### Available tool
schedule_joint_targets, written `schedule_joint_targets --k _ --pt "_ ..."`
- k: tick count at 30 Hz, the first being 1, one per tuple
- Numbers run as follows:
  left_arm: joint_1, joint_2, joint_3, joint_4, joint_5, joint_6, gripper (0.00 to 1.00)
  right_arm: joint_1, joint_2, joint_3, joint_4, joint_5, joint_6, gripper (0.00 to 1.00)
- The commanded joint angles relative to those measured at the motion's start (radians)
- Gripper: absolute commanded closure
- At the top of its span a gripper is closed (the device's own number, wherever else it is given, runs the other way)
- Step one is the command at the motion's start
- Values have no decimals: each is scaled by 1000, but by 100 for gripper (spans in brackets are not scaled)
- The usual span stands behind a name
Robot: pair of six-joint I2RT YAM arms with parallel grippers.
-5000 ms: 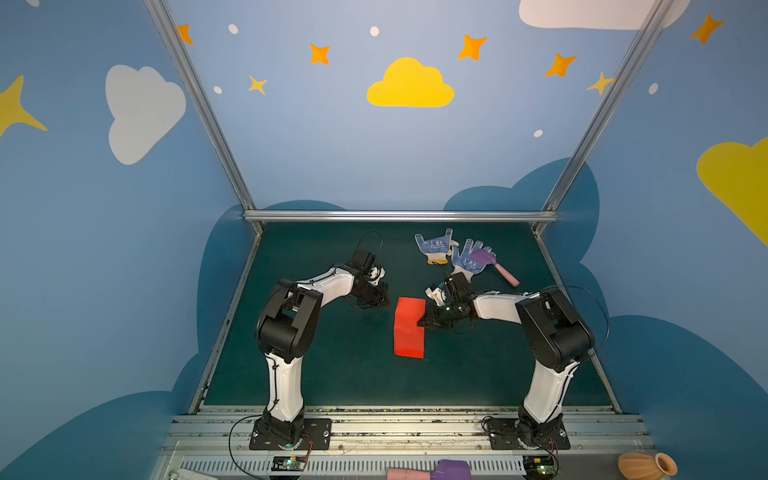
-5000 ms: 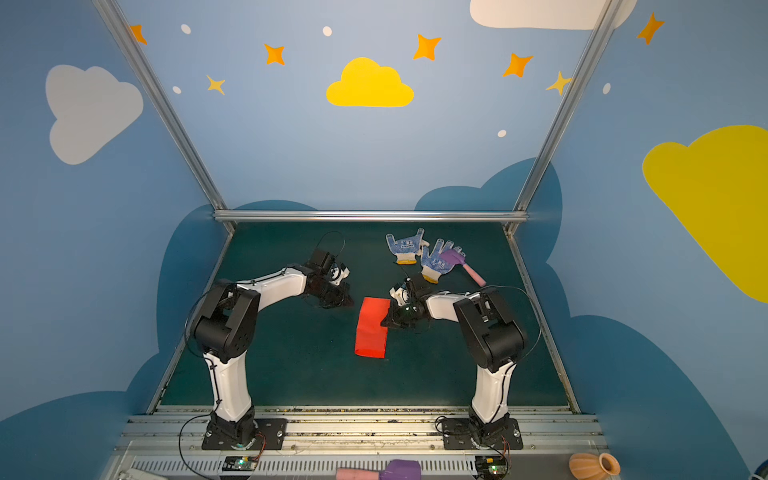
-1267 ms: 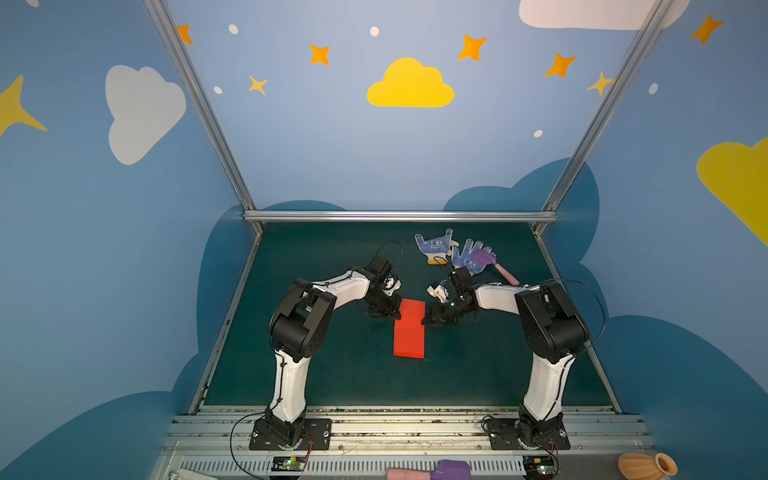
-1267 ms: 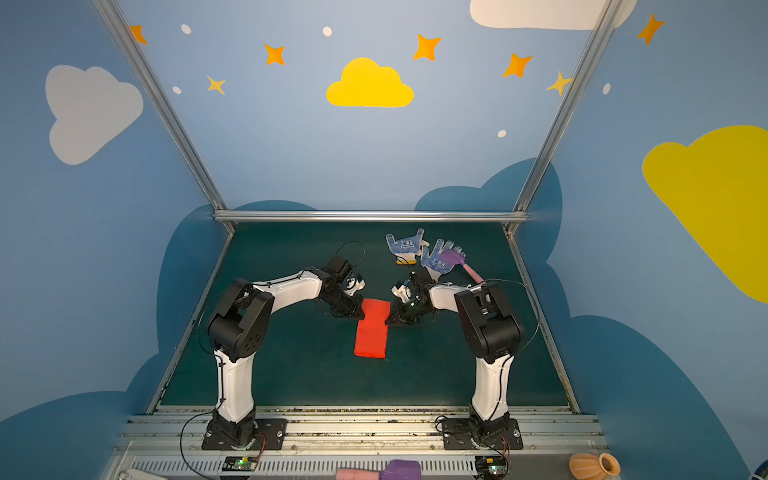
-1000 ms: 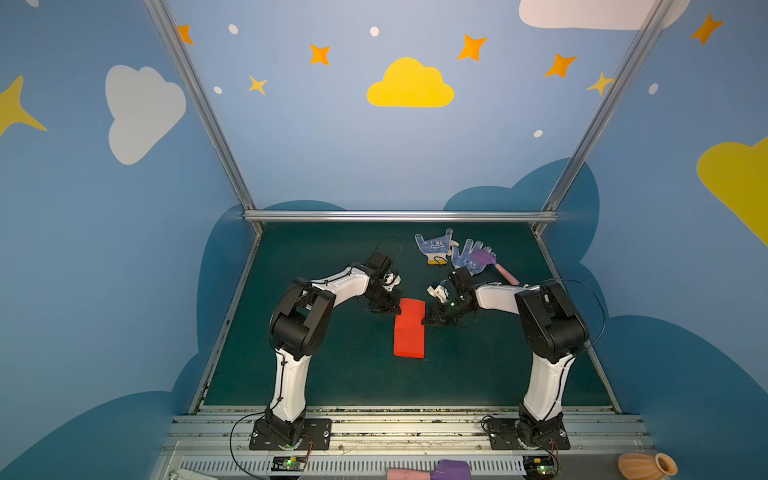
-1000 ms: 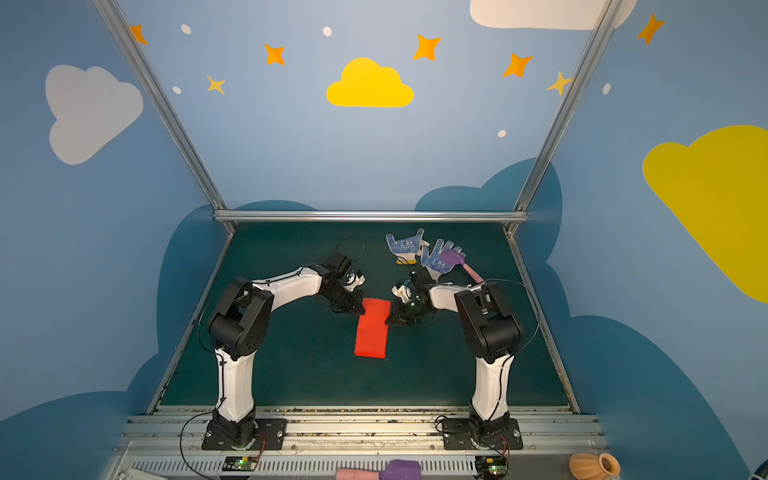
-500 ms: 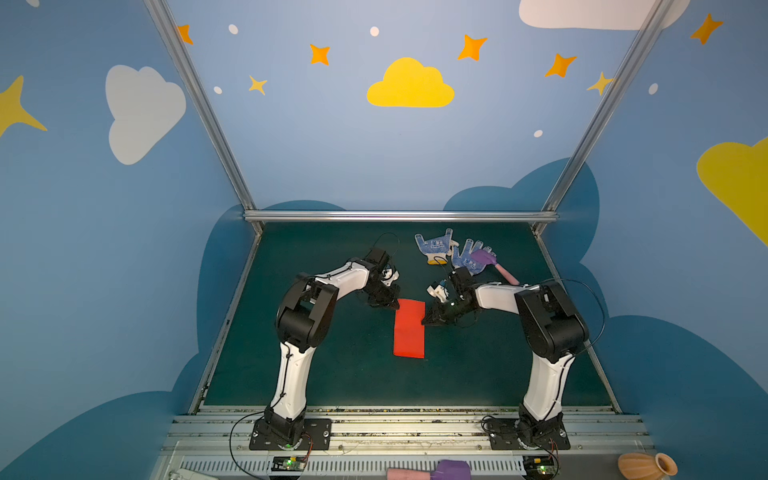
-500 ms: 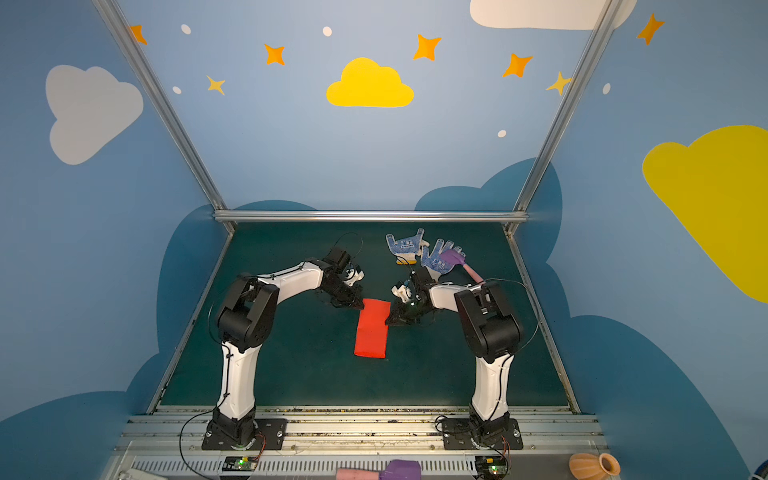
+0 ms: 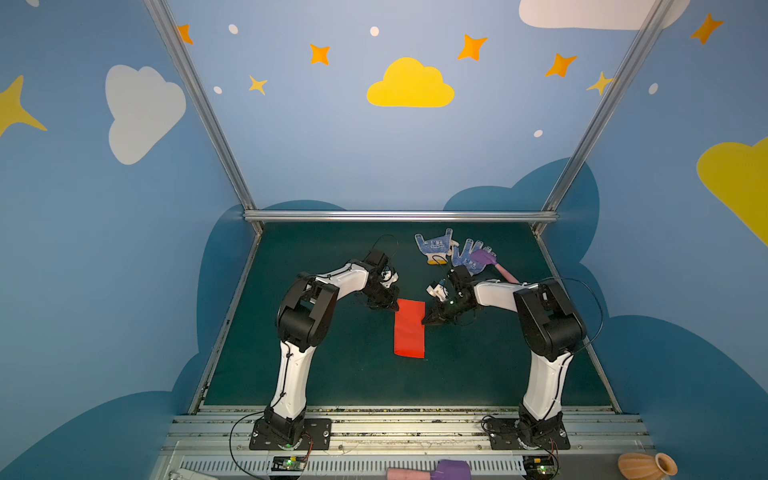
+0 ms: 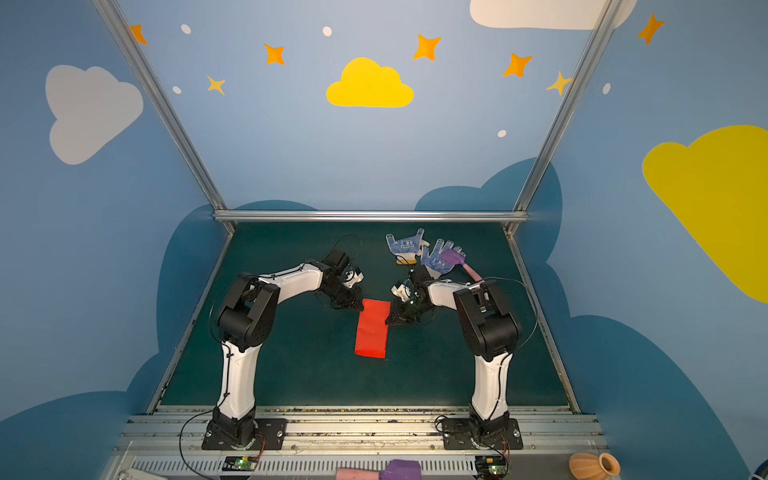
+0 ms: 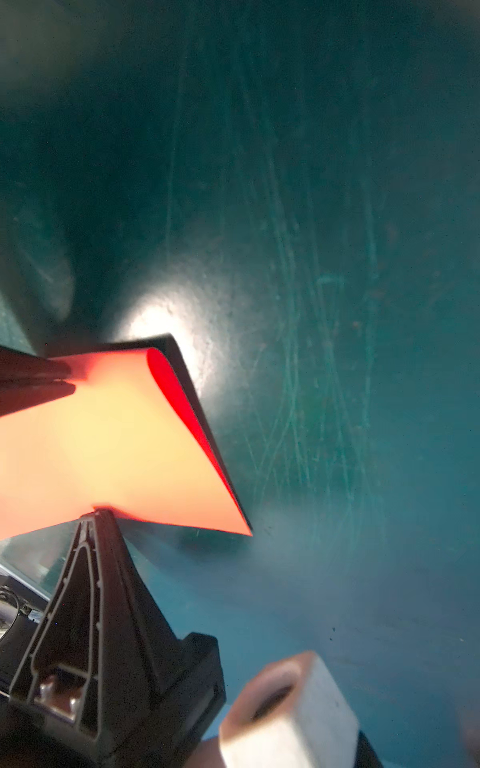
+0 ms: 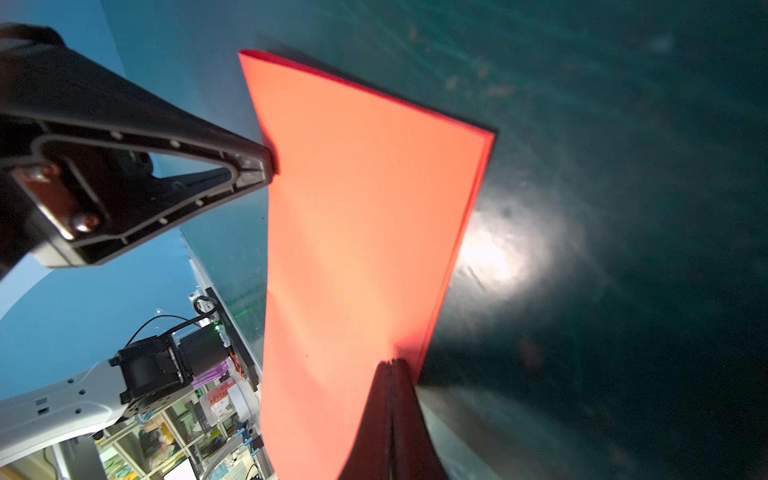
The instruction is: Fold a paper plane with a square sheet of paper (fold left side to right side)
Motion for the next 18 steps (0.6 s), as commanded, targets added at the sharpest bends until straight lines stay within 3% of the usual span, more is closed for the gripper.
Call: schedule_joint_targets --k 1,8,18 --pt "-8 2 -36 -22 -69 8 97 -13 -32 29 -104 139 -4 100" --pt "-12 -5 -42 -28 -95 5 97 34 -148 68 -43 66 112 100" --pt "-15 -14 -49 -27 -106 2 97 174 -101 36 208 38 339 100"
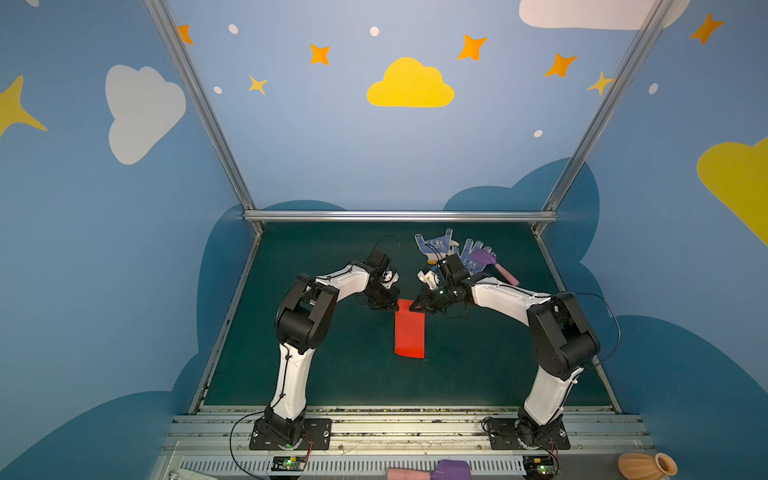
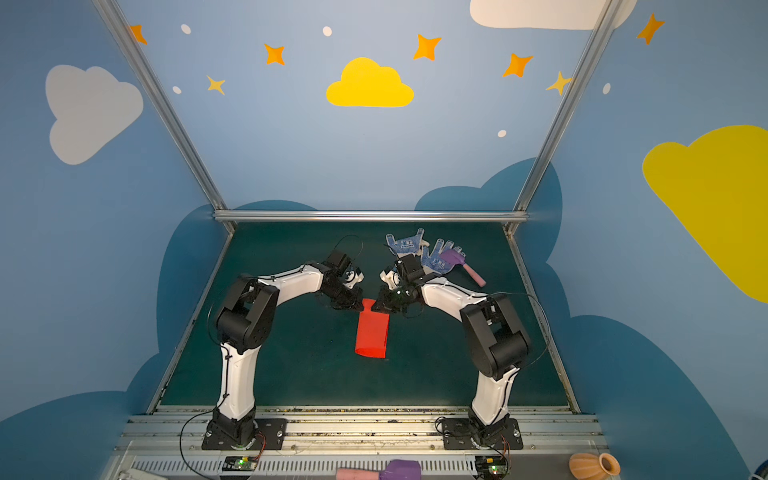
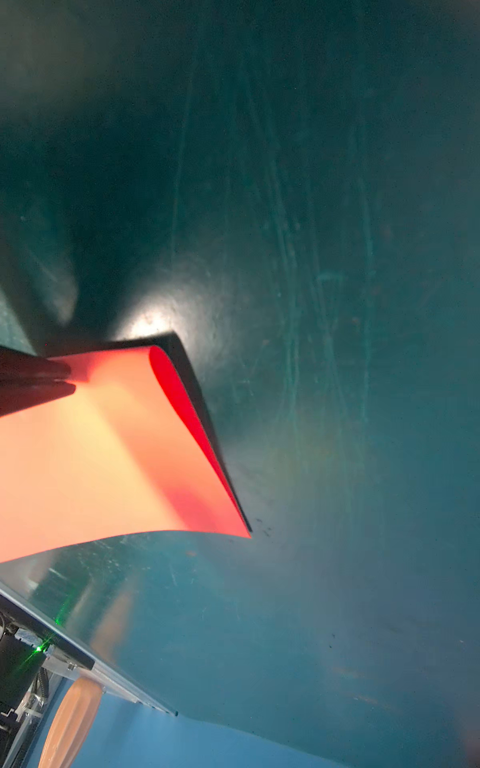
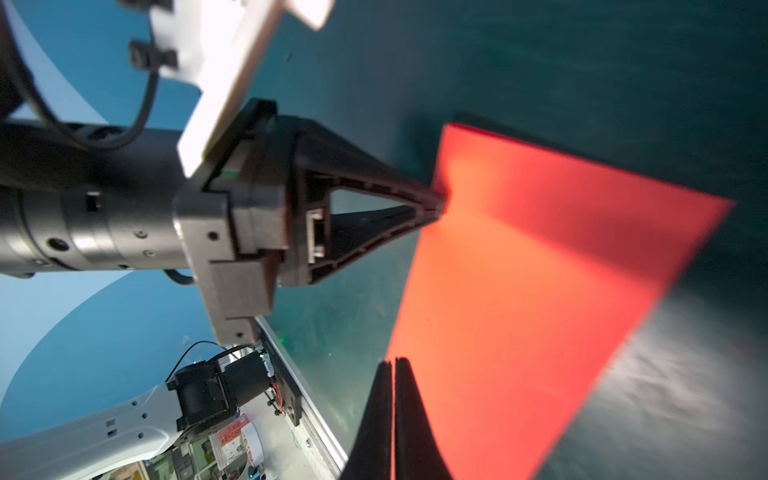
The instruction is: Fold a paper plane with a square sheet of paper (fold left side to right side)
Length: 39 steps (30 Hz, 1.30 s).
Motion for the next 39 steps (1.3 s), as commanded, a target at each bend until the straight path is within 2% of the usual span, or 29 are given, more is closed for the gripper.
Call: schedule_joint_targets --k 1,16,27,39 --pt "-5 4 -30 -47 -64 6 97 38 50 -2 104 -6 101 100" --pt "-5 -2 -29 -49 -52 12 97 96 176 -19 238 23 187 100" --pt "-5 0 -31 -48 -51 15 97 101 202 -89 260 24 181 100" --pt "-6 5 -30 -46 -52 16 97 133 161 -143 199 8 123 100"
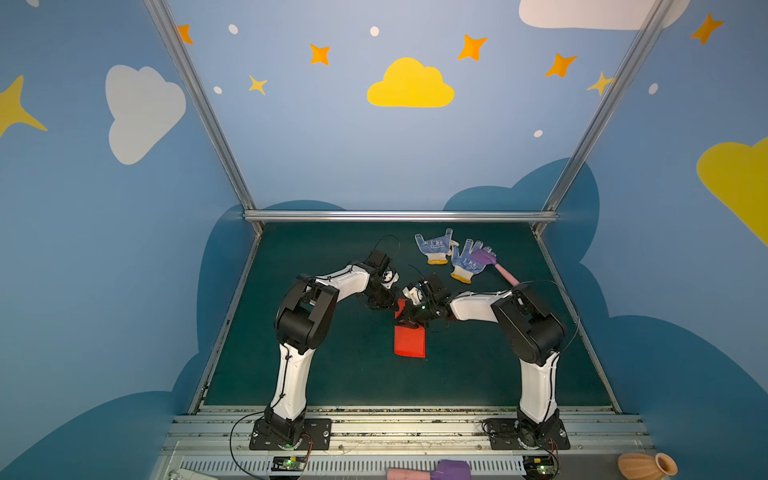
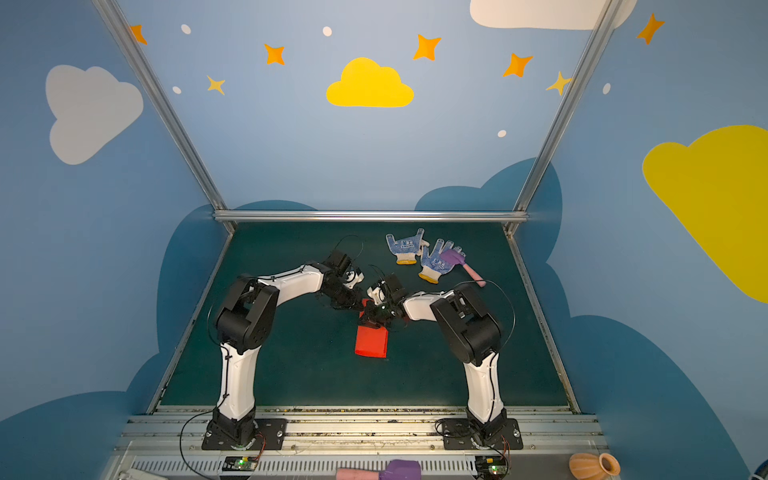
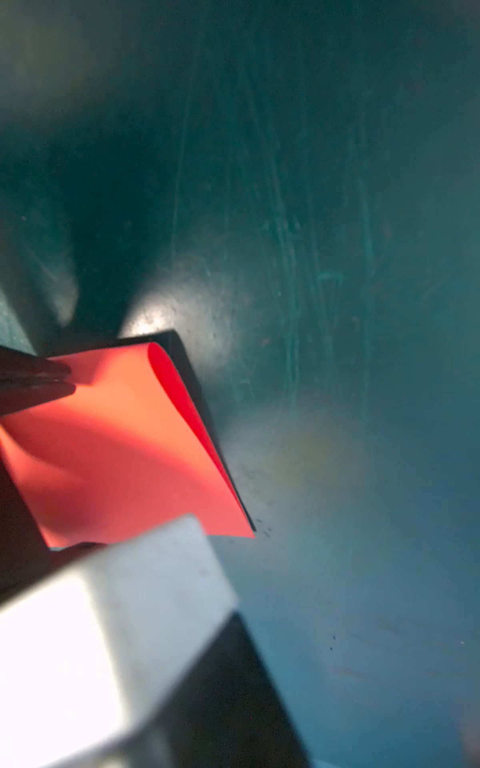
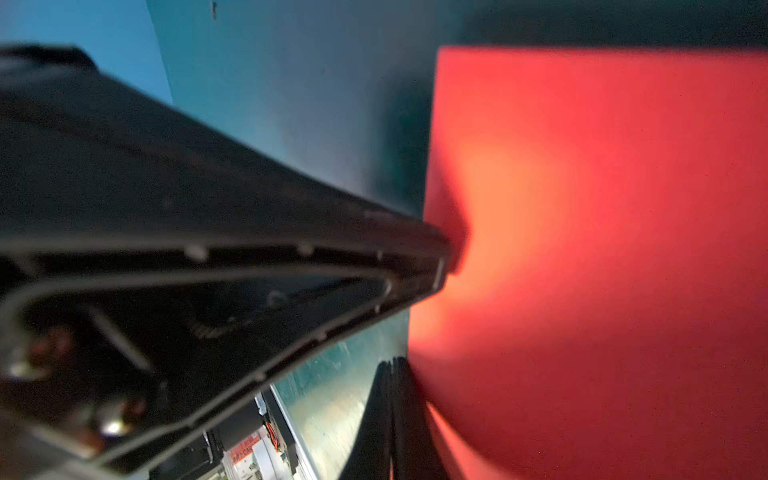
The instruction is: Fold a paper plane with a square sheet of paper (fold left side to right side)
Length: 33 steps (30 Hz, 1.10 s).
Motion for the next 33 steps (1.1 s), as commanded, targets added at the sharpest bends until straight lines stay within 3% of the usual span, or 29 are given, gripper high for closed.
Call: schedule_joint_targets --k 1,25,33 --pt "-3 6 -31 -46 -46 16 97 33 -13 -59 -102 1 -28 100" --pt "-10 -5 -35 -42 -45 15 97 136 -132 -356 -35 5 -8 100" --pt "-8 -7 -38 -39 -42 13 97 137 -339 -382 -138 0 -21 100"
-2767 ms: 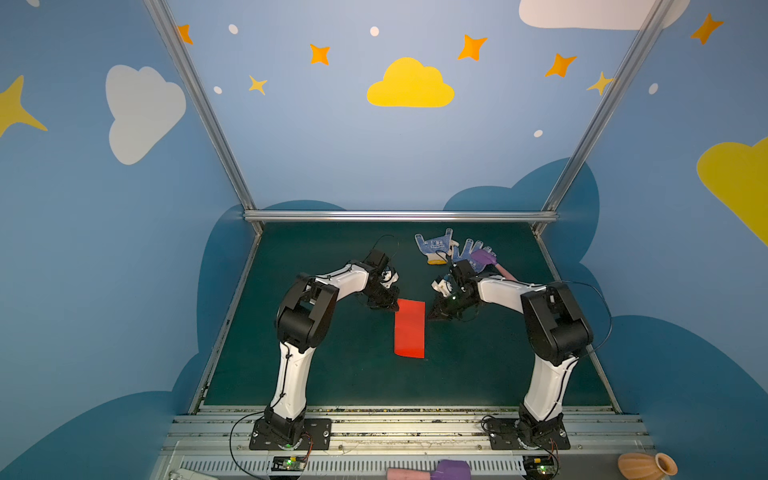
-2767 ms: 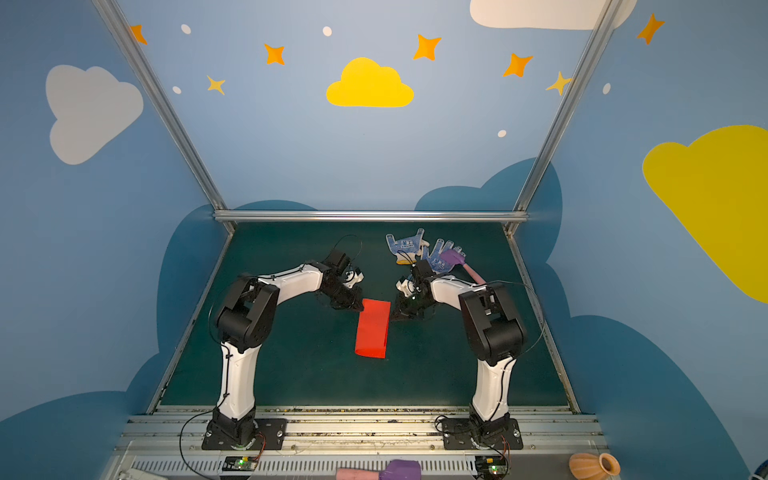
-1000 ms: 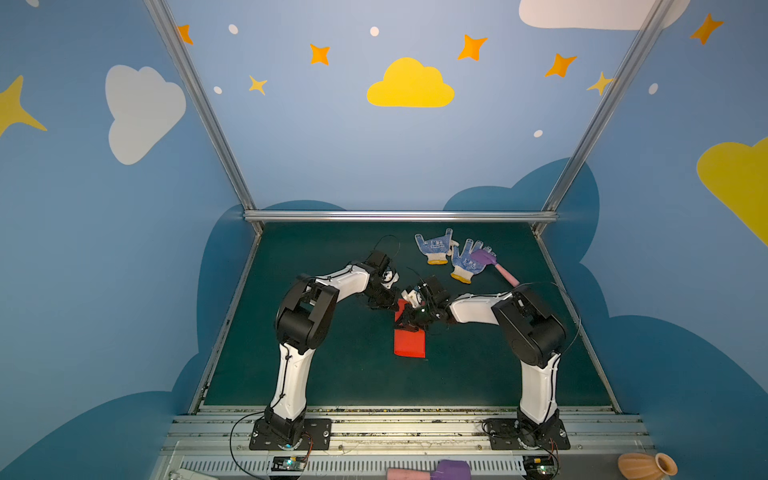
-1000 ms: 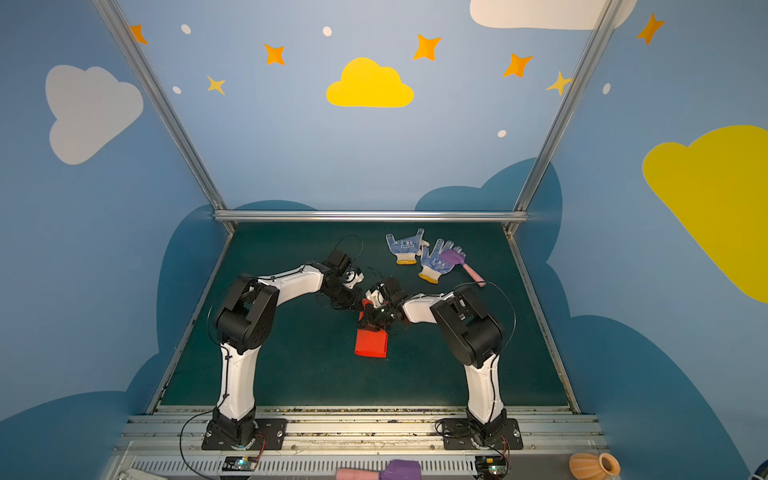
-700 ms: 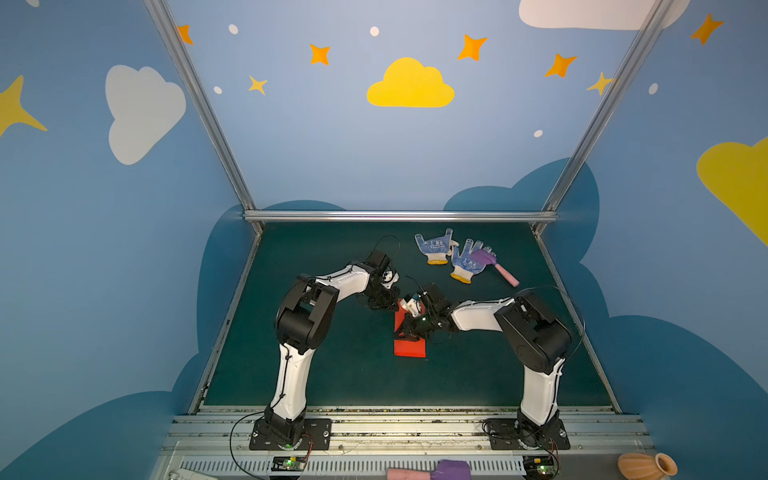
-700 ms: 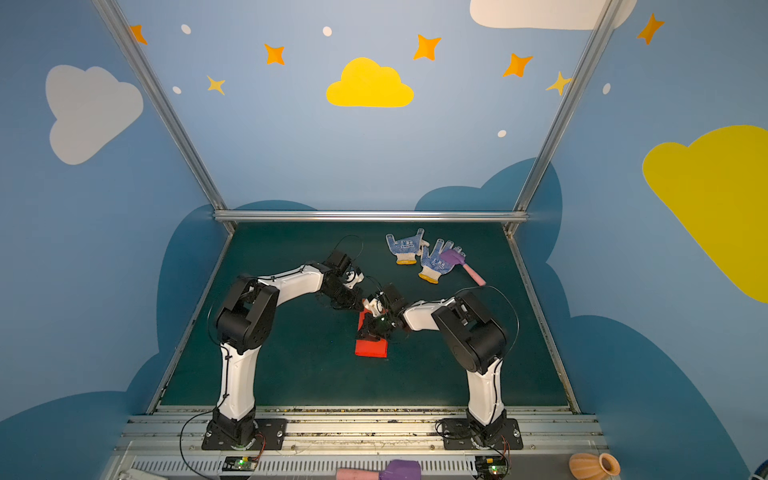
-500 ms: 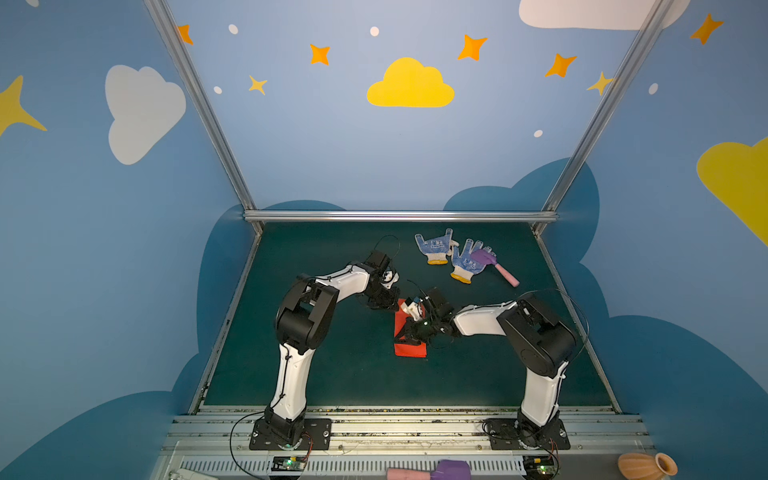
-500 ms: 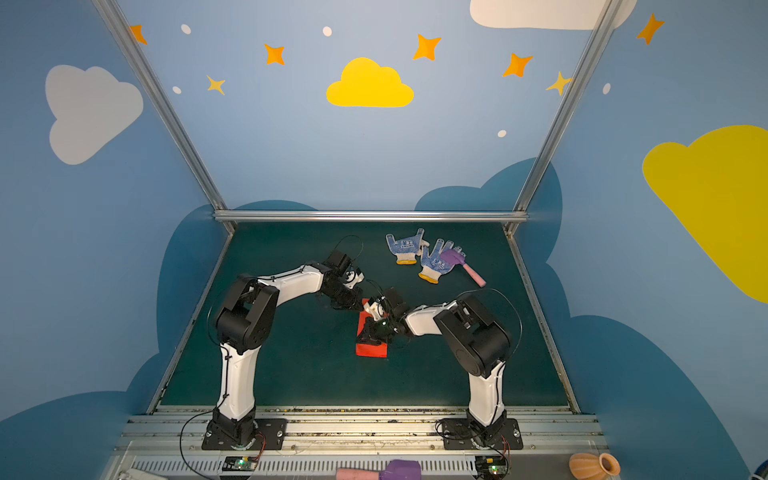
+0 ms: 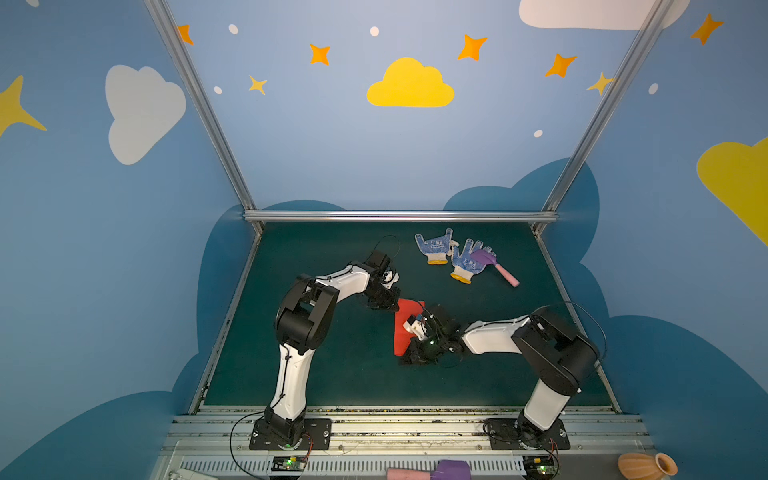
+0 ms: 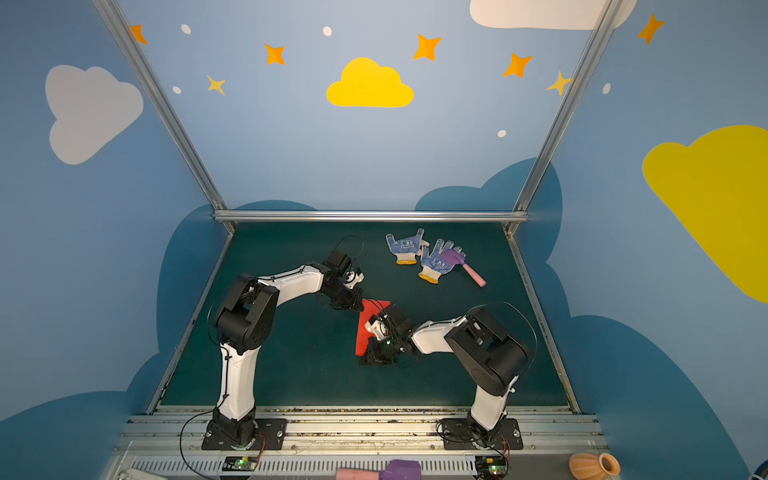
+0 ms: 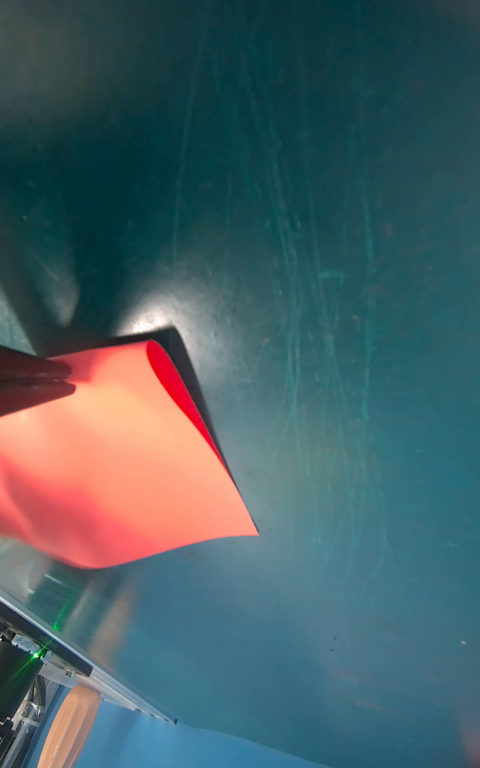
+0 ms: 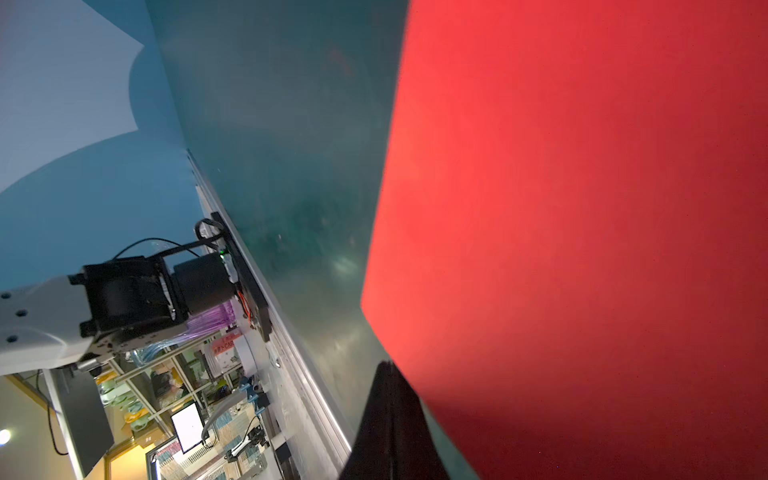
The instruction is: Fold a paper plane with a square sheet of paper (fold left side to right side)
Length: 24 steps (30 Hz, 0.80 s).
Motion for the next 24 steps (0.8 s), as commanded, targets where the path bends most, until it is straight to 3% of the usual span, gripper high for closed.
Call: schedule_joint_targets --k 1,8,24 --pt "-6 -3 -32 -43 -37 11 97 -10 -91 -1 -182 29 -13 100" --pt "-9 -3 -33 -43 -36 12 97 -28 -195 112 -257 55 -7 100" --pt "-12 -5 -32 -50 -36 16 97 -60 148 272 -82 50 36 100"
